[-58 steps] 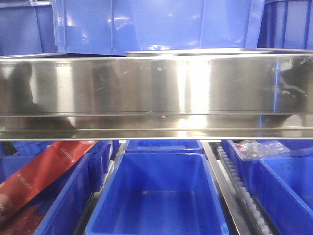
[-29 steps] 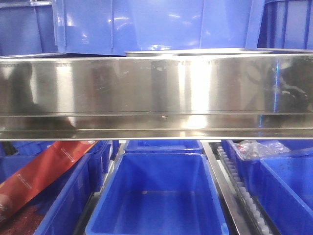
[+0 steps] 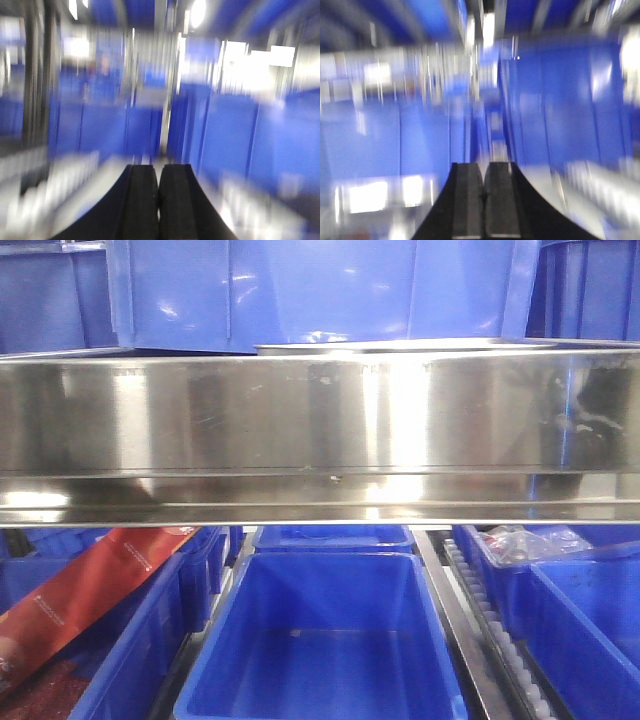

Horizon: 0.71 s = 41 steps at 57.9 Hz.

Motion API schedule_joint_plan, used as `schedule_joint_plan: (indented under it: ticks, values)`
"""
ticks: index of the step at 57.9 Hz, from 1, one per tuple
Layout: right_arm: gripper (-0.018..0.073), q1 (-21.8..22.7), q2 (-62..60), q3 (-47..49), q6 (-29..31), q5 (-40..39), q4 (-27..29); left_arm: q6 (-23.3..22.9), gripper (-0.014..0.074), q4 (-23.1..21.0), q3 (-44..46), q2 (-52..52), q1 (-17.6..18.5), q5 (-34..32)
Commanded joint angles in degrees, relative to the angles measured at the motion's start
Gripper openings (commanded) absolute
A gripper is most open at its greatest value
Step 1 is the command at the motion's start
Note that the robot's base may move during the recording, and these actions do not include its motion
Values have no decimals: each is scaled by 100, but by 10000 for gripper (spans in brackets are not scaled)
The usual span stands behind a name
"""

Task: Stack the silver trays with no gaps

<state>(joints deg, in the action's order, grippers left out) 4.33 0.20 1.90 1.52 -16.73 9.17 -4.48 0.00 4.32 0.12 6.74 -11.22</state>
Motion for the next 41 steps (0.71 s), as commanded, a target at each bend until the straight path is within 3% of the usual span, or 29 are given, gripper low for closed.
schedule_joint_plan:
  ticks: [1,14,24,34,41]
  values:
    - [-81,-30,-20,495,-4,-600,159,-20,-13,-154,569,-12,-25,-122]
    - [-81,-30,8,2298,13,2248,-163,-20,-13,-73,2480,244,-25,1807]
    - [-81,-30,511,2924,13,2576,-403,-20,-13,110,3615,1109,-25,2813]
    - [-81,-30,1199,3493,13,3092,-403,22,-13,-135,4965,2162,-15,3844]
    - [-81,-30,1927,4221,13,4162,-403,631,-13,-407,5802,3012,-15,4702]
